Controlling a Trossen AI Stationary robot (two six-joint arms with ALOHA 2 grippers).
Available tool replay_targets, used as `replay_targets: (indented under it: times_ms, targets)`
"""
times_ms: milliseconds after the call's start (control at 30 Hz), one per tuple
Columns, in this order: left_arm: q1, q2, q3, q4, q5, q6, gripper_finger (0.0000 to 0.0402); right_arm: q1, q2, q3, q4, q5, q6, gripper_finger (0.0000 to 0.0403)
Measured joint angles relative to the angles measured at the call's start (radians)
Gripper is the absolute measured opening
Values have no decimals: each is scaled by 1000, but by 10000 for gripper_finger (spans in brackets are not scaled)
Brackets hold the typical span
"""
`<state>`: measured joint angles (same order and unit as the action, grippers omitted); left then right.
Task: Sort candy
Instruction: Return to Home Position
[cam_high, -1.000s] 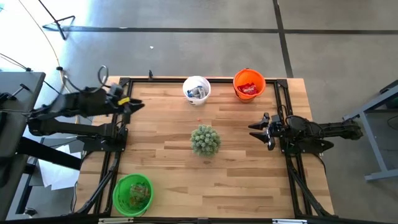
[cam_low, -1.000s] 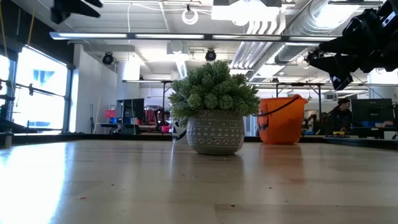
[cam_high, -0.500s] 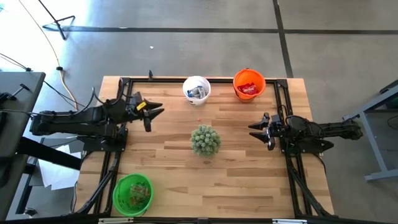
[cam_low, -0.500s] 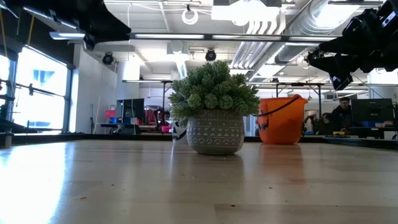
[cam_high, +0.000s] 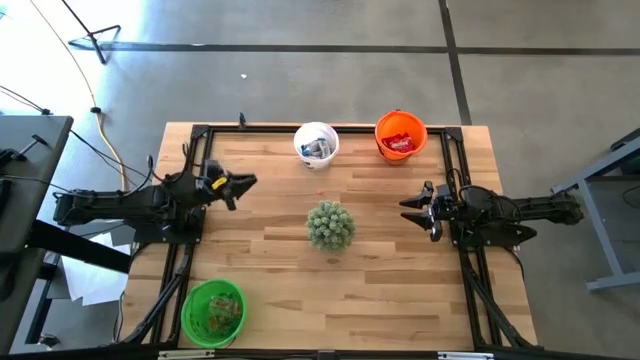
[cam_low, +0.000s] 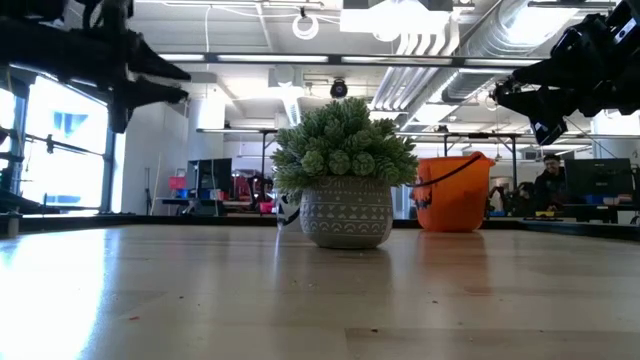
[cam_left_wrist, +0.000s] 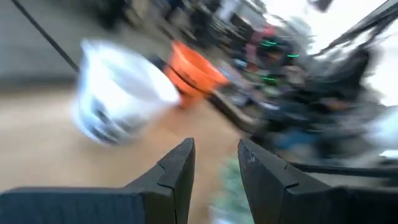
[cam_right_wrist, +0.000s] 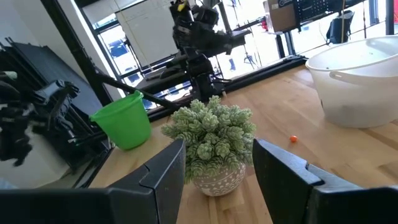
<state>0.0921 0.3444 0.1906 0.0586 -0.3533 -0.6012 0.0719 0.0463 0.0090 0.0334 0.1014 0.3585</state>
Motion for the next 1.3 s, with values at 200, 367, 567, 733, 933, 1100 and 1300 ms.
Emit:
replay_targets:
  times_ms: [200, 367, 567, 733, 933, 1100, 1300]
  targets:
    - [-3, -80, -2, -82, 328, -336, 110, 0, 0, 0, 0, 0, 0, 183]
    - [0, -115, -2, -132, 403, -316, 110, 0, 0, 0, 0, 0, 0, 183]
    - [6, -127, -2, -135, 307, -280, 110, 0, 0, 0, 0, 0, 0, 183]
    - [36, -151, -2, -254, 335, -392, 110, 0, 0, 0, 0, 0, 0, 183]
    - [68, -167, -2, -311, 207, -621, 110, 0, 0, 0, 0, 0, 0, 183]
    - [75, -181, -2, -371, 205, -619, 110, 0, 0, 0, 0, 0, 0, 183]
    - [85, -205, -2, -450, 201, -633, 110, 0, 0, 0, 0, 0, 0, 183]
